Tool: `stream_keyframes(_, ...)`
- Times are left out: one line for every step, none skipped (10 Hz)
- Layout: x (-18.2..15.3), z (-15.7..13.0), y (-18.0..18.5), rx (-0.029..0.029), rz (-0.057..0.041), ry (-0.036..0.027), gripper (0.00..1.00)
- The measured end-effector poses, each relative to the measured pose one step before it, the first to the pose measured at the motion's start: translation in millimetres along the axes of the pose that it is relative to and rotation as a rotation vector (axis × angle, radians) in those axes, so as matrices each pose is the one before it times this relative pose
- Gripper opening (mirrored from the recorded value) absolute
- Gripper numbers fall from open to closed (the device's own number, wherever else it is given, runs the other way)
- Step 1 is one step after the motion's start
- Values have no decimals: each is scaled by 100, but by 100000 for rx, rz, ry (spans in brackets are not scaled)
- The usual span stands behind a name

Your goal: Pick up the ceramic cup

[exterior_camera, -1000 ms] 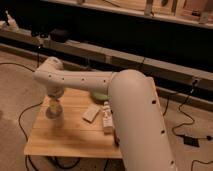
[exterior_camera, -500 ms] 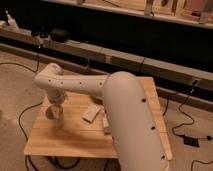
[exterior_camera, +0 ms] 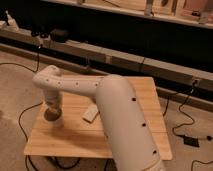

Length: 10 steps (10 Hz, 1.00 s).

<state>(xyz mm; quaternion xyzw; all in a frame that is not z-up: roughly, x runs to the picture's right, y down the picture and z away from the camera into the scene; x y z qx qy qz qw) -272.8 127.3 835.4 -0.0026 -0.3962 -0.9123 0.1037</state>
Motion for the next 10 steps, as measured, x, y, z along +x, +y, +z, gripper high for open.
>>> stream_keyframes(480, -1699, -188, -1199, -872, 859, 1)
stream_keyframes(195, -1684, -221, -1595, -969, -338, 0)
stream_keyframes(-25, -1596, -80, -1230, 221, -45, 0)
stream_keyframes(-5, -2466, -76, -882, 665, 1654, 0)
stream_keyframes(-66, -1959, -79, 1078, 315, 3118, 0)
stream_keyframes(3, -1296, -341, 3309, -797, 3749, 0)
stream_keyframes(-160, -831, -288, 3128, -647, 2708, 0)
stream_keyframes(-496, -834, -290, 4397, -623, 2756, 0)
stream_keyframes(-847, -281, -97, 3013, -433, -409, 0)
stream_keyframes(-596, 5, 5, 1399, -331, -1169, 0)
